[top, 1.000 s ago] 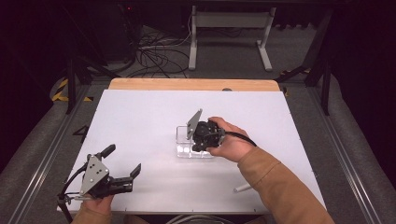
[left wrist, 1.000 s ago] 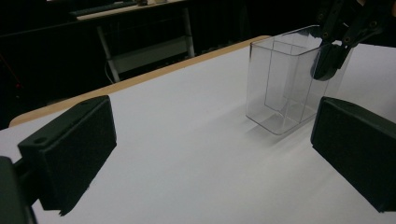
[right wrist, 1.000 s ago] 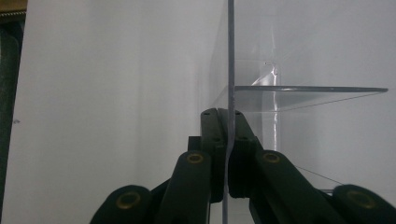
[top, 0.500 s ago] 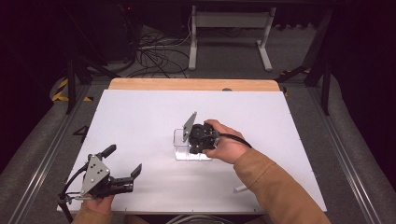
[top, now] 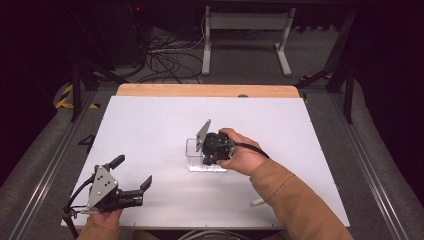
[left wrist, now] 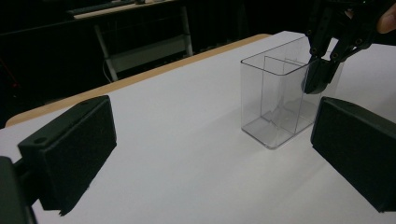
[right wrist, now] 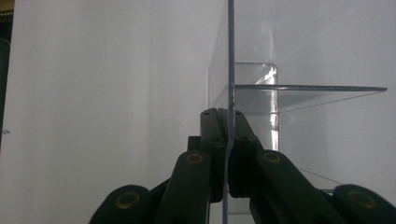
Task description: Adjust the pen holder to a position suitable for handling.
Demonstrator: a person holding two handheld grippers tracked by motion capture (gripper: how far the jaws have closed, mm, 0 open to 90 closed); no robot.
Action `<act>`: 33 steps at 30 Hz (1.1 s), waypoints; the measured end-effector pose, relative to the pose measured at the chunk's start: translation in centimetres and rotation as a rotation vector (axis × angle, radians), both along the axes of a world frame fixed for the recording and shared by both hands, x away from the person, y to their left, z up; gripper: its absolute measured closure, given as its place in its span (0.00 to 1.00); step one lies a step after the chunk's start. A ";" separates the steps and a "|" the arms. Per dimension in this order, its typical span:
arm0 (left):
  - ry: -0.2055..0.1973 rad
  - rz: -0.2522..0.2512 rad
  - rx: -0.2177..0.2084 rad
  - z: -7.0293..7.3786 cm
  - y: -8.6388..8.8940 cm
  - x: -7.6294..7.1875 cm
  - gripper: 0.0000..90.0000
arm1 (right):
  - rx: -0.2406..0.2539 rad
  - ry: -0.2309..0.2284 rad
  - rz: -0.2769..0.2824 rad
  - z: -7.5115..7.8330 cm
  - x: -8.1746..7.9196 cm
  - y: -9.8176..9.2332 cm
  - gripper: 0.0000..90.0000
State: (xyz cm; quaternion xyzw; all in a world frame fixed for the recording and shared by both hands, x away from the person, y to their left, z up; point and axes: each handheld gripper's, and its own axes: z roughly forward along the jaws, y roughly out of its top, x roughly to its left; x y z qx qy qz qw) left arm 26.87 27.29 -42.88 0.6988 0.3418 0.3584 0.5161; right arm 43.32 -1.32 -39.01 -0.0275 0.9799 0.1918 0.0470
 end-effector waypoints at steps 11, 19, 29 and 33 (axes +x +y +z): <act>0.004 -0.006 0.002 0.1 -0.2 0.4 0.01 | 0.157 -0.081 -0.074 2.1 -0.8 -1.7 0.54; 0.010 -0.012 -0.008 0.1 -0.2 1.0 0.01 | 0.372 -0.091 -0.169 4.8 -1.7 -4.4 0.35; 0.012 -0.014 -0.011 0.1 -0.2 1.2 0.01 | 0.446 -0.121 -0.242 6.1 -1.8 -6.8 0.27; 0.014 -0.013 -0.009 0.0 -0.1 1.0 0.01 | 0.450 -0.133 -0.245 6.3 -2.1 -7.6 0.26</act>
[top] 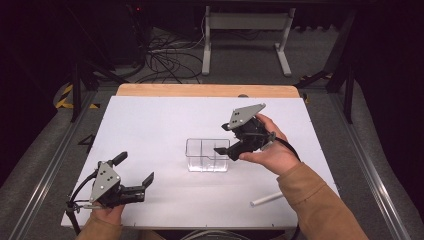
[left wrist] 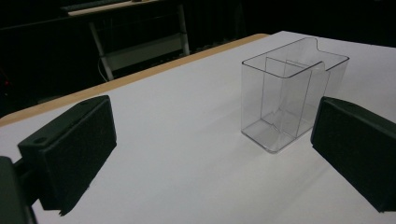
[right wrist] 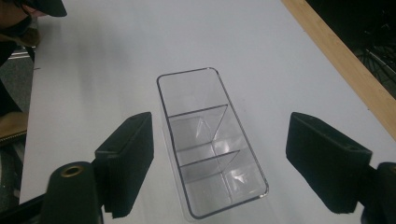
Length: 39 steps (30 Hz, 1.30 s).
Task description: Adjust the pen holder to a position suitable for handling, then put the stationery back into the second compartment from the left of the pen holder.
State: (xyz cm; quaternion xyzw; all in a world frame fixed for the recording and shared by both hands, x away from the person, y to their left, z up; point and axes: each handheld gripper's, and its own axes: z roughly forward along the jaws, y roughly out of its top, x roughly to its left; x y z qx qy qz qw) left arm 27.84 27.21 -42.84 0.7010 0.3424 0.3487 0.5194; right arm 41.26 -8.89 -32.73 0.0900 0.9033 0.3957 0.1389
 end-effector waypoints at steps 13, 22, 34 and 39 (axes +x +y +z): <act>0.001 0.002 -0.007 0.0 -0.1 -0.1 0.01 | 0.033 -0.018 -0.041 0.3 -0.6 -3.1 0.26; 0.001 0.002 -0.004 0.0 0.0 -0.1 0.01 | 0.060 -0.041 -0.076 1.0 -1.3 -6.2 0.25; -0.001 0.000 0.001 0.0 -0.2 -0.1 0.01 | 0.045 -0.037 -0.132 0.4 -1.9 -9.7 0.25; 0.005 0.000 0.000 -0.1 -0.1 0.0 0.01 | 0.041 -0.036 -0.151 -0.4 -2.2 -10.9 0.25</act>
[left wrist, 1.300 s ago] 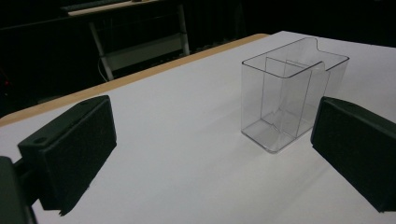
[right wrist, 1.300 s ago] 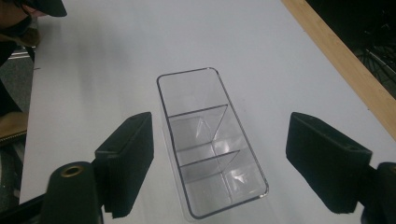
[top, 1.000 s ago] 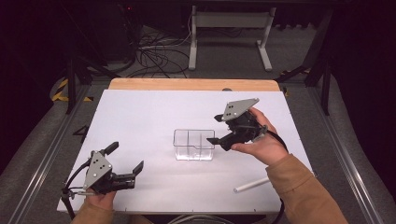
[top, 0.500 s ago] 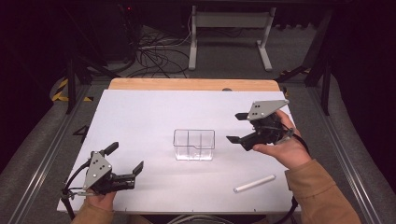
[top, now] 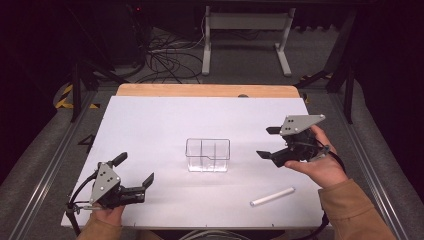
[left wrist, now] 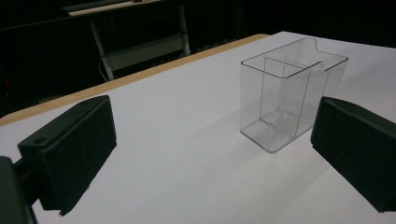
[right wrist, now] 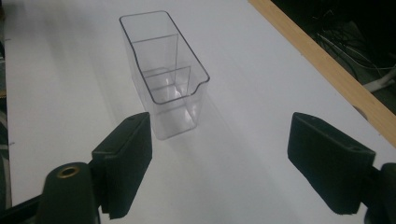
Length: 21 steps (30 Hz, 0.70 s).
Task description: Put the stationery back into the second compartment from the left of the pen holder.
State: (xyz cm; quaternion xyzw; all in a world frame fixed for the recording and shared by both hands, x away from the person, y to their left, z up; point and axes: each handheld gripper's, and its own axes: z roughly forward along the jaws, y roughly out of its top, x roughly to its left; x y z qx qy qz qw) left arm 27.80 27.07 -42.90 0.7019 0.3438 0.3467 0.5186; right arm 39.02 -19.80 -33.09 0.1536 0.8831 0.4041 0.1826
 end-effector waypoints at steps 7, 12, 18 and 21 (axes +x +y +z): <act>-0.005 0.000 0.002 0.0 -0.1 0.0 0.01 | -0.061 0.005 0.035 -0.9 -0.7 -0.3 0.25; -0.003 0.000 0.001 0.0 -0.1 0.0 0.01 | -0.133 0.015 0.064 -1.7 -1.2 -0.2 0.26; 0.000 0.001 0.001 -0.1 -0.1 0.0 0.01 | -0.257 0.062 0.095 -3.1 -1.5 0.1 0.29; -0.001 0.000 0.002 -0.1 -0.1 0.0 0.01 | -0.282 0.075 0.105 -3.4 -1.6 0.2 0.29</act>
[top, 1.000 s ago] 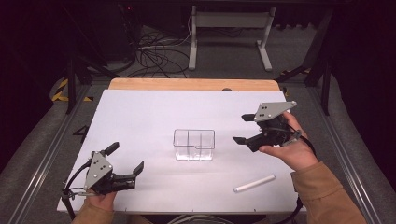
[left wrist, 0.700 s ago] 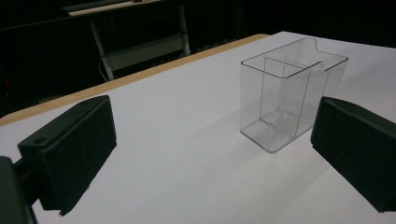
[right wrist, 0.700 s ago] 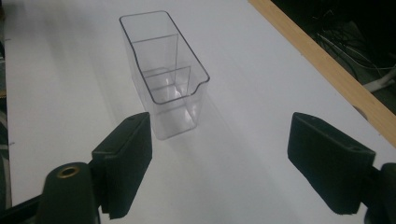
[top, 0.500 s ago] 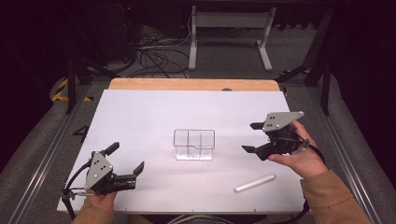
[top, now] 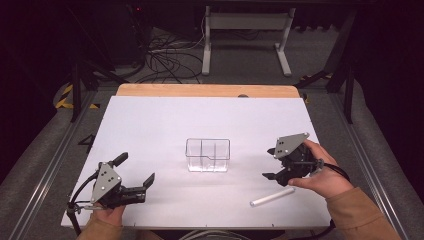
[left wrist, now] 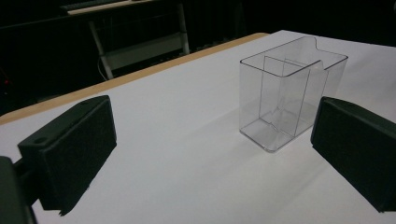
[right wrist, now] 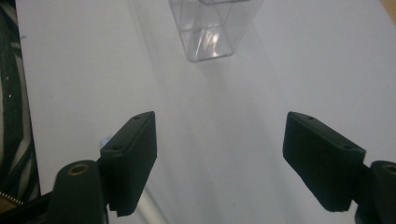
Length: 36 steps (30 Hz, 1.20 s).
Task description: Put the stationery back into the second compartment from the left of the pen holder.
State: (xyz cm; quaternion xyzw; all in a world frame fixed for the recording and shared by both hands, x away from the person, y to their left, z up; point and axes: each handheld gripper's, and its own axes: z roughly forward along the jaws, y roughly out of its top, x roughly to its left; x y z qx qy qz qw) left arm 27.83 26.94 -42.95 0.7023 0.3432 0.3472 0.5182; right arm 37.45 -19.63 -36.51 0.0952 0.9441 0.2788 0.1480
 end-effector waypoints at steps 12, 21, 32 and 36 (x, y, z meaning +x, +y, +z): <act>0.002 0.000 0.000 0.0 0.0 0.0 0.01 | -0.112 0.055 0.033 -2.3 -0.4 0.1 0.31; 0.002 -0.001 0.001 -0.1 -0.1 0.0 0.01 | -0.174 0.077 0.066 -3.7 -0.8 0.1 0.35; 0.004 -0.002 0.003 -0.1 -0.1 0.0 0.01 | -0.268 0.111 0.119 -5.3 -1.2 0.2 0.38; 0.005 -0.005 0.005 -0.1 -0.1 0.1 0.01 | -0.303 0.127 0.128 -5.8 -1.4 0.2 0.39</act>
